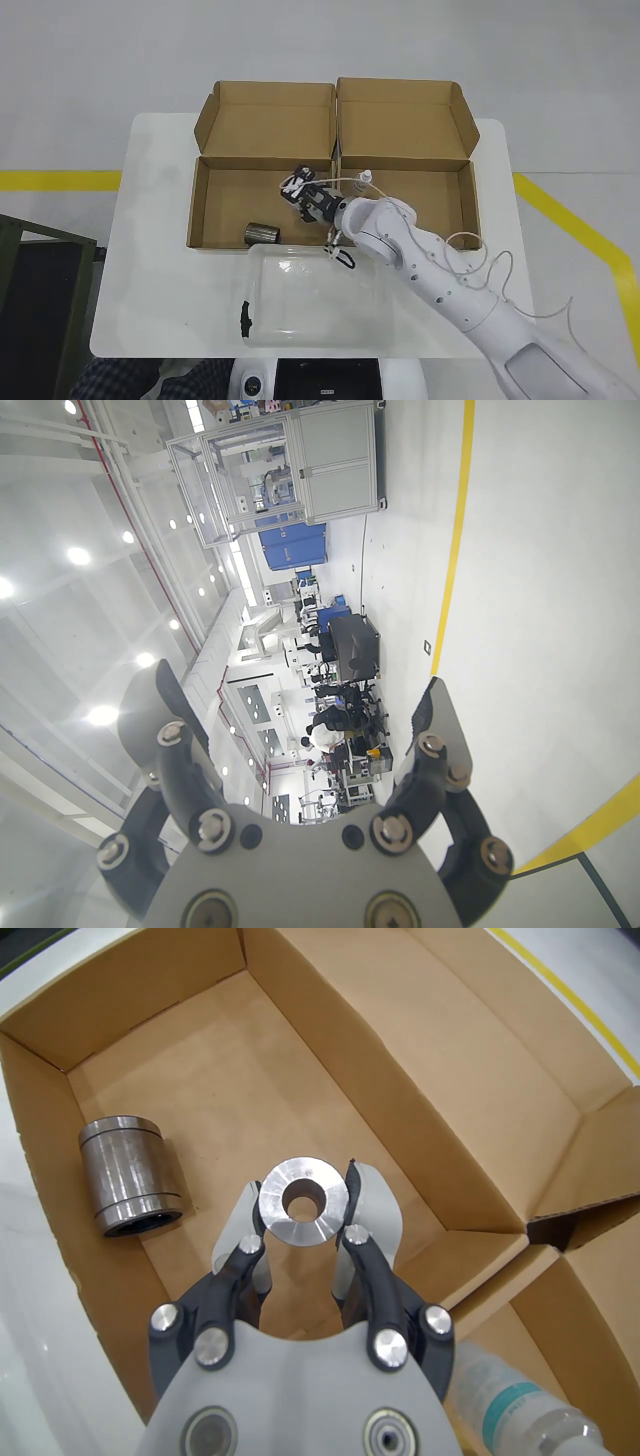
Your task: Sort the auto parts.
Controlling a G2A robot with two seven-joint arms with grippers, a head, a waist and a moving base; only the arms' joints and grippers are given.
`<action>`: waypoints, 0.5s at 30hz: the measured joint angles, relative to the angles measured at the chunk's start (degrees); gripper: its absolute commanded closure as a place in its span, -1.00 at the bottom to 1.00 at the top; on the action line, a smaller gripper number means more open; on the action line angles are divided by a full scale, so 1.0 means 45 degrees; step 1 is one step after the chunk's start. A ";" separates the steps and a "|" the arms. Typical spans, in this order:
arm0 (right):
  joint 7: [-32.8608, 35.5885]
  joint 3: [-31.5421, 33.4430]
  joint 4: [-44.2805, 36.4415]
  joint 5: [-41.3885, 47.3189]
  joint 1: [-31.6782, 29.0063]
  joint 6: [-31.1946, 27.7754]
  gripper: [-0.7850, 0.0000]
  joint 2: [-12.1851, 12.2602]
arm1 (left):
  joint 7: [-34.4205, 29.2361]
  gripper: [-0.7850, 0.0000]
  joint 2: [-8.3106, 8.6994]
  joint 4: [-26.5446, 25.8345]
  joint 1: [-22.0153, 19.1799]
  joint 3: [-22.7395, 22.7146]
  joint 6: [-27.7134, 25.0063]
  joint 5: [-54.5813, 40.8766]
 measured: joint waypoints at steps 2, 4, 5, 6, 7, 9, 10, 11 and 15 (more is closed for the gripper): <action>0.0076 -0.0047 0.0160 -0.0015 0.0070 -0.0023 0.28 -0.0079 | 0.0000 -1.00 0.0000 0.0000 0.0000 0.0000 0.0000 0.0000; 0.0144 -0.0059 0.0290 -0.0032 0.0116 -0.0032 0.26 -0.0145 | 0.0000 -1.00 0.0000 0.0000 0.0000 0.0000 0.0000 0.0000; 0.0174 -0.0058 0.0338 -0.0039 0.0125 -0.0030 0.24 -0.0168 | 0.0000 -1.00 0.0000 0.0000 0.0000 0.0000 0.0000 0.0000; 0.0197 -0.0053 0.0378 -0.0049 0.0131 -0.0030 0.22 -0.0190 | 0.0000 -1.00 0.0000 0.0000 0.0000 0.0000 0.0000 0.0000; 0.0227 -0.0046 0.0429 -0.0067 0.0132 -0.0044 0.15 -0.0217 | 0.0000 -1.00 0.0000 0.0000 0.0000 0.0000 0.0000 0.0000; 0.0280 -0.0035 0.0488 -0.0104 0.0126 -0.0071 0.09 -0.0252 | 0.0000 -1.00 0.0000 0.0000 0.0000 0.0000 0.0000 0.0000; 0.0301 -0.0022 0.0509 -0.0117 0.0118 -0.0097 0.04 -0.0275 | 0.0000 -1.00 0.0000 0.0000 0.0000 0.0000 0.0000 0.0000; 0.0303 -0.0003 0.0507 -0.0116 0.0110 -0.0135 0.01 -0.0289 | 0.0000 -1.00 0.0000 0.0000 0.0000 0.0000 0.0000 0.0000; 0.0063 0.0264 0.0038 -0.0139 -0.0088 -0.0304 -0.26 -0.0268 | 0.0000 -1.00 0.0000 0.0000 0.0000 0.0000 0.0000 0.0000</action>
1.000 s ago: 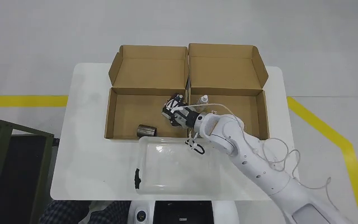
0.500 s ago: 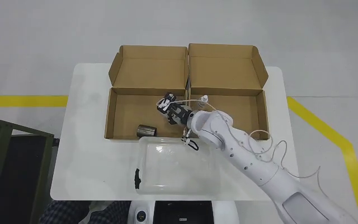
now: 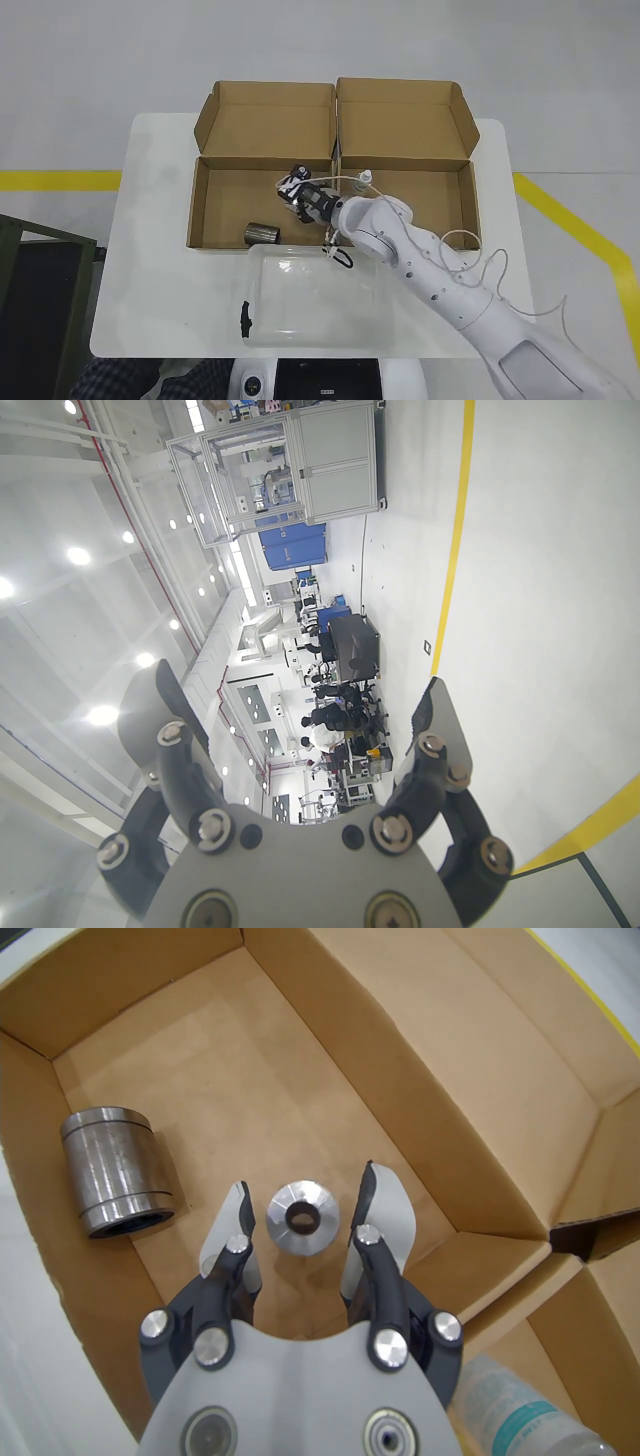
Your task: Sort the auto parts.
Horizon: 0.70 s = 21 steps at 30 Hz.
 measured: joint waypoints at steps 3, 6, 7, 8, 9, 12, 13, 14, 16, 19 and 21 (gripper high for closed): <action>-0.0162 0.0376 -0.0716 -0.0196 -0.0345 -0.0191 -0.47 0.0124 | 0.0000 -1.00 0.0000 0.0000 0.0000 0.0000 0.0000 0.0000; -0.0135 0.0893 -0.1572 -0.0355 -0.0831 -0.0427 -0.80 0.0306 | 0.0000 -1.00 0.0000 0.0000 0.0000 0.0000 0.0000 0.0000; -0.0050 0.1129 -0.1953 -0.0357 -0.1059 -0.0549 -0.93 0.0388 | 0.0000 -1.00 0.0000 0.0000 0.0000 0.0000 0.0000 0.0000; -0.0008 0.1318 -0.2257 -0.0357 -0.1239 -0.0662 -1.00 0.0452 | 0.0000 -1.00 0.0000 0.0000 0.0000 0.0000 0.0000 0.0000; 0.0005 0.1514 -0.2575 -0.0350 -0.1437 -0.0801 -1.00 0.0520 | 0.0000 -1.00 0.0000 0.0000 0.0000 0.0000 0.0000 0.0000; -0.0125 0.2226 -0.3685 -0.0515 -0.2212 -0.1352 -1.00 0.0778 | 0.0000 -1.00 0.0000 0.0000 0.0000 0.0000 0.0000 0.0000; -0.0236 0.2544 -0.4143 -0.0649 -0.2580 -0.1589 -1.00 0.0892 | 0.0000 -1.00 0.0000 0.0000 0.0000 0.0000 0.0000 0.0000; -0.0333 0.2793 -0.4499 -0.0783 -0.2870 -0.1752 -1.00 0.0979 | 0.0000 -1.00 0.0000 0.0000 0.0000 0.0000 0.0000 0.0000; -0.0659 0.3402 -0.5343 -0.1119 -0.3625 -0.2088 -1.00 0.1182 | 0.0000 -1.00 0.0000 0.0000 0.0000 0.0000 0.0000 0.0000; -0.1343 0.4379 -0.6391 -0.1493 -0.4822 -0.2493 -1.00 0.1459 | 0.0000 -1.00 0.0000 0.0000 0.0000 0.0000 0.0000 0.0000; -0.1828 0.4994 -0.6876 -0.1748 -0.5556 -0.2697 -1.00 0.1612 | 0.0000 -1.00 0.0000 0.0000 0.0000 0.0000 0.0000 0.0000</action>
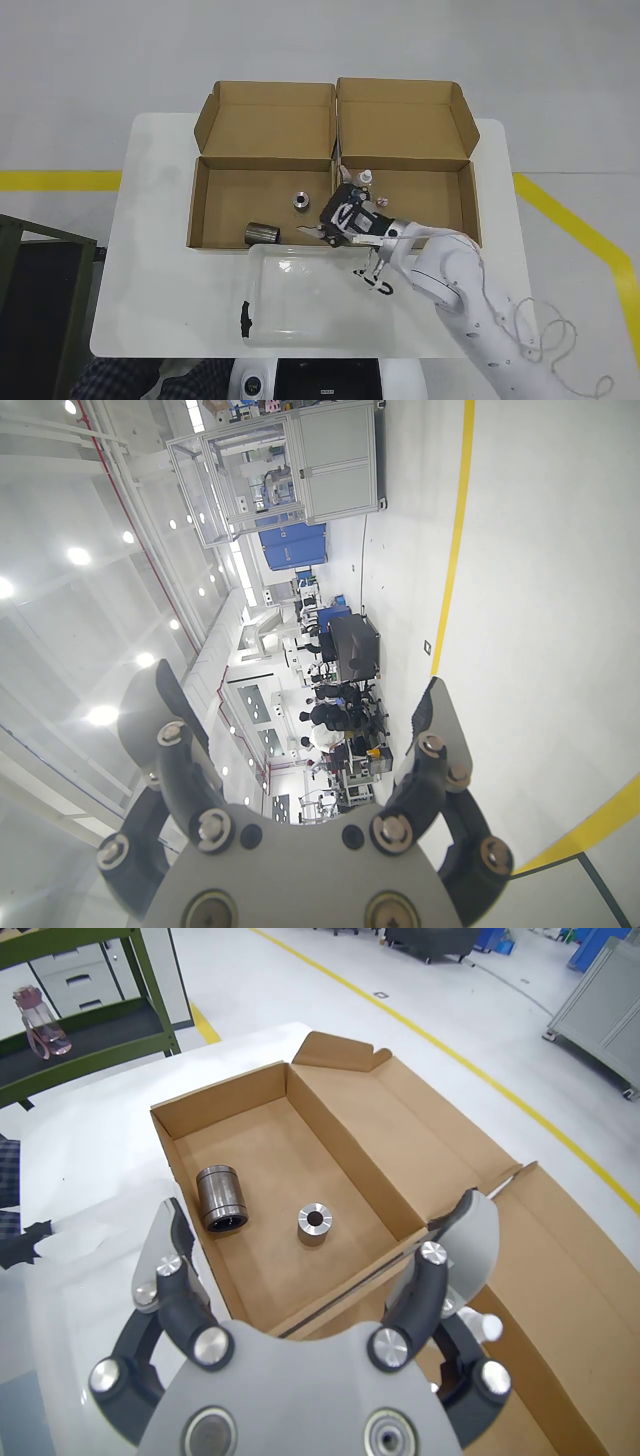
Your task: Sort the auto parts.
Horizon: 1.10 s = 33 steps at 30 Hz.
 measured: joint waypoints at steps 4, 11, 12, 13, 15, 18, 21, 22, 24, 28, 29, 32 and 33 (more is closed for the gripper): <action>-0.1348 0.1414 -0.0625 -0.0414 -0.1598 -0.0586 -1.00 0.0305 | 0.0000 -1.00 0.0000 0.0000 0.0000 0.0000 0.0000 0.0000; -0.3765 0.3652 -0.1066 -0.0866 -0.3901 -0.0760 -1.00 0.0638 | 0.0000 -1.00 0.0000 0.0000 0.0000 0.0000 0.0000 0.0000; -0.4076 0.3947 -0.1122 -0.0900 -0.4214 -0.0697 -1.00 0.0670 | 0.0000 -1.00 0.0000 0.0000 0.0000 0.0000 0.0000 0.0000; -0.4519 0.4352 -0.1194 -0.0938 -0.4649 -0.0570 -1.00 0.0708 | 0.0000 -1.00 0.0000 0.0000 0.0000 0.0000 0.0000 0.0000; -0.5158 0.4942 -0.1318 -0.1133 -0.5289 -0.0526 -1.00 0.0770 | 0.0000 -1.00 0.0000 0.0000 0.0000 0.0000 0.0000 0.0000; -0.6297 0.5859 -0.1384 -0.1219 -0.6282 -0.0443 -1.00 0.0842 | 0.0000 -1.00 0.0000 0.0000 0.0000 0.0000 0.0000 0.0000; -0.7352 0.6749 -0.1274 -0.1137 -0.7155 -0.0336 -1.00 0.0890 | 0.0000 -1.00 0.0000 0.0000 0.0000 0.0000 0.0000 0.0000; -0.7678 0.7060 -0.1257 -0.1191 -0.7487 -0.0299 -1.00 0.0907 | 0.0000 -1.00 0.0000 0.0000 0.0000 0.0000 0.0000 0.0000; -0.8103 0.7460 -0.1237 -0.1244 -0.7971 -0.0207 -1.00 0.0921 | 0.0000 -1.00 0.0000 0.0000 0.0000 0.0000 0.0000 0.0000; -0.9012 0.8225 -0.1116 -0.1101 -0.9037 0.0082 -1.00 0.0918 | 0.0000 -1.00 0.0000 0.0000 0.0000 0.0000 0.0000 0.0000; -0.9208 0.8364 -0.1083 -0.1082 -0.9248 0.0133 -1.00 0.0915 | 0.0000 -1.00 0.0000 0.0000 0.0000 0.0000 0.0000 0.0000; -0.9781 0.8692 -0.1029 -0.1263 -0.9837 0.0221 -1.00 0.0909 | 0.0000 -1.00 0.0000 0.0000 0.0000 0.0000 0.0000 0.0000; -0.9930 0.8745 -0.1005 -0.1297 -0.9966 0.0248 -1.00 0.0905 | 0.0000 -1.00 0.0000 0.0000 0.0000 0.0000 0.0000 0.0000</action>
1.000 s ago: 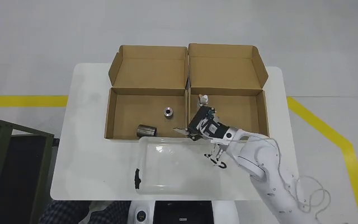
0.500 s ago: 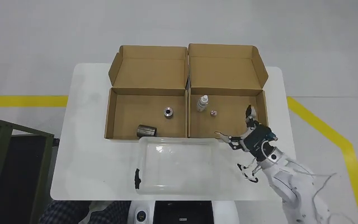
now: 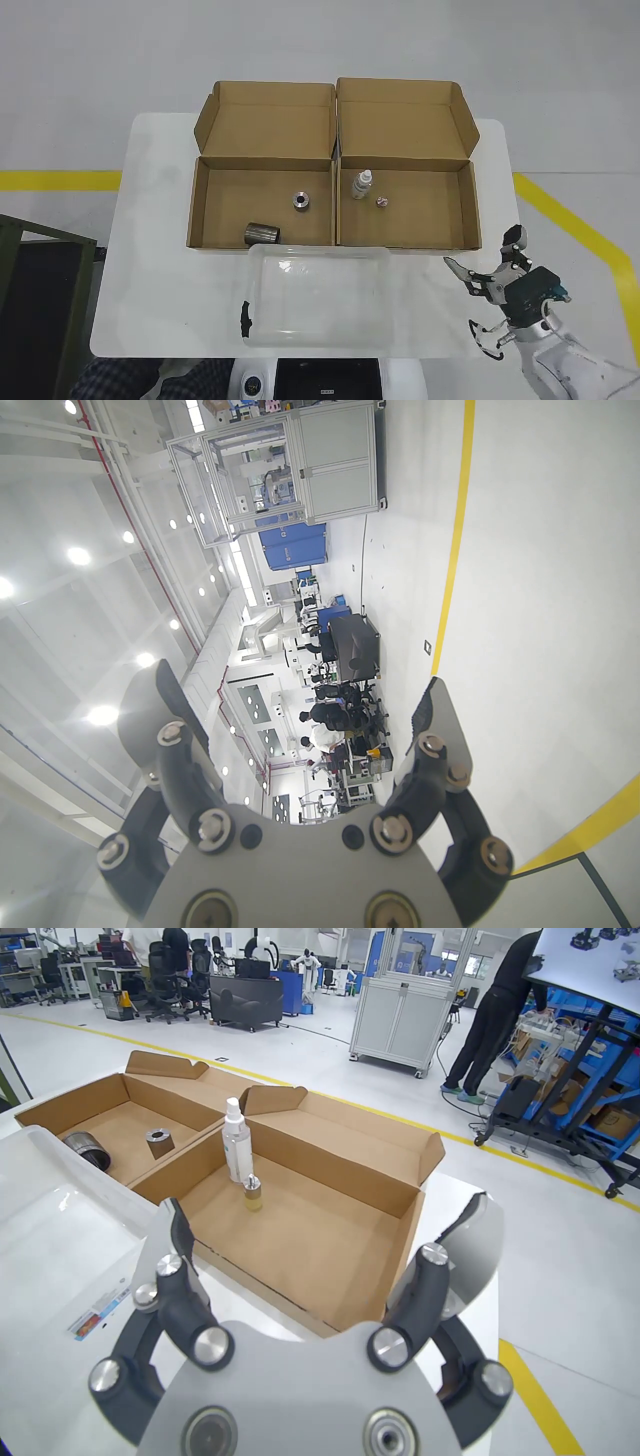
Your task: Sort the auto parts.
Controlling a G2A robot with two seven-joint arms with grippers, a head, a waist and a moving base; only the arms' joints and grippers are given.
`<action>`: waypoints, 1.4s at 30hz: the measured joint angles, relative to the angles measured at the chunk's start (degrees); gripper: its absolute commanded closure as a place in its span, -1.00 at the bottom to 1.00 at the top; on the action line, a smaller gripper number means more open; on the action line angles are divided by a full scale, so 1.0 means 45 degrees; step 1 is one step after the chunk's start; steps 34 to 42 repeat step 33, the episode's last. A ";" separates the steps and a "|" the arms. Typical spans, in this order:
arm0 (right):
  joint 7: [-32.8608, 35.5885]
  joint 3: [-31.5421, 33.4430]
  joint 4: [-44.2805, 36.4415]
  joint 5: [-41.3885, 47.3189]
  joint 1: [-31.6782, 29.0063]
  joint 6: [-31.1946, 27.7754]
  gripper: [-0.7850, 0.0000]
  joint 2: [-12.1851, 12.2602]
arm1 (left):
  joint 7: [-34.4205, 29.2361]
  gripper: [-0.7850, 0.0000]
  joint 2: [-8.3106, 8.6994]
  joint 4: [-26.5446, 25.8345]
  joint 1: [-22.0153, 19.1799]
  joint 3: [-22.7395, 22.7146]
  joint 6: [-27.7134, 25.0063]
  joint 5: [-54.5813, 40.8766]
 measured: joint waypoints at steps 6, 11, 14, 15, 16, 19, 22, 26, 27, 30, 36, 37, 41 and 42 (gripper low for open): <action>-0.0426 0.0081 0.0107 -0.0004 -0.0275 0.0186 -1.00 -0.0026 | 0.0000 -1.00 0.0000 0.0000 0.0000 0.0000 0.0000 0.0000; -0.0415 0.0080 0.0104 -0.0003 -0.0270 0.0180 -1.00 -0.0025 | 0.0000 -1.00 0.0000 0.0000 0.0000 0.0000 0.0000 0.0000; -0.0414 0.0080 0.0104 -0.0004 -0.0270 0.0180 -1.00 -0.0025 | 0.0000 -1.00 0.0000 0.0000 0.0000 0.0000 0.0000 0.0000; -0.0414 0.0080 0.0104 -0.0004 -0.0270 0.0180 -1.00 -0.0025 | 0.0000 -1.00 0.0000 0.0000 0.0000 0.0000 0.0000 0.0000; -0.0414 0.0080 0.0104 -0.0004 -0.0270 0.0180 -1.00 -0.0025 | 0.0000 -1.00 0.0000 0.0000 0.0000 0.0000 0.0000 0.0000; -0.0414 0.0080 0.0104 -0.0004 -0.0270 0.0180 -1.00 -0.0025 | 0.0000 -1.00 0.0000 0.0000 0.0000 0.0000 0.0000 0.0000; -0.0414 0.0080 0.0104 -0.0004 -0.0270 0.0180 -1.00 -0.0025 | 0.0000 -1.00 0.0000 0.0000 0.0000 0.0000 0.0000 0.0000; -0.0414 0.0080 0.0104 -0.0004 -0.0270 0.0180 -1.00 -0.0025 | 0.0000 -1.00 0.0000 0.0000 0.0000 0.0000 0.0000 0.0000; -0.0414 0.0080 0.0104 -0.0004 -0.0270 0.0180 -1.00 -0.0025 | 0.0000 -1.00 0.0000 0.0000 0.0000 0.0000 0.0000 0.0000; -0.0414 0.0080 0.0104 -0.0004 -0.0270 0.0180 -1.00 -0.0025 | 0.0000 -1.00 0.0000 0.0000 0.0000 0.0000 0.0000 0.0000; -0.0414 0.0080 0.0104 -0.0004 -0.0270 0.0180 -1.00 -0.0025 | 0.0000 -1.00 0.0000 0.0000 0.0000 0.0000 0.0000 0.0000; -0.0414 0.0080 0.0104 -0.0004 -0.0270 0.0180 -1.00 -0.0025 | 0.0000 -1.00 0.0000 0.0000 0.0000 0.0000 0.0000 0.0000; -0.0414 0.0080 0.0104 -0.0004 -0.0270 0.0180 -1.00 -0.0025 | 0.0000 -1.00 0.0000 0.0000 0.0000 0.0000 0.0000 0.0000; -0.0414 0.0080 0.0104 -0.0004 -0.0270 0.0180 -1.00 -0.0025 | 0.0000 -1.00 0.0000 0.0000 0.0000 0.0000 0.0000 0.0000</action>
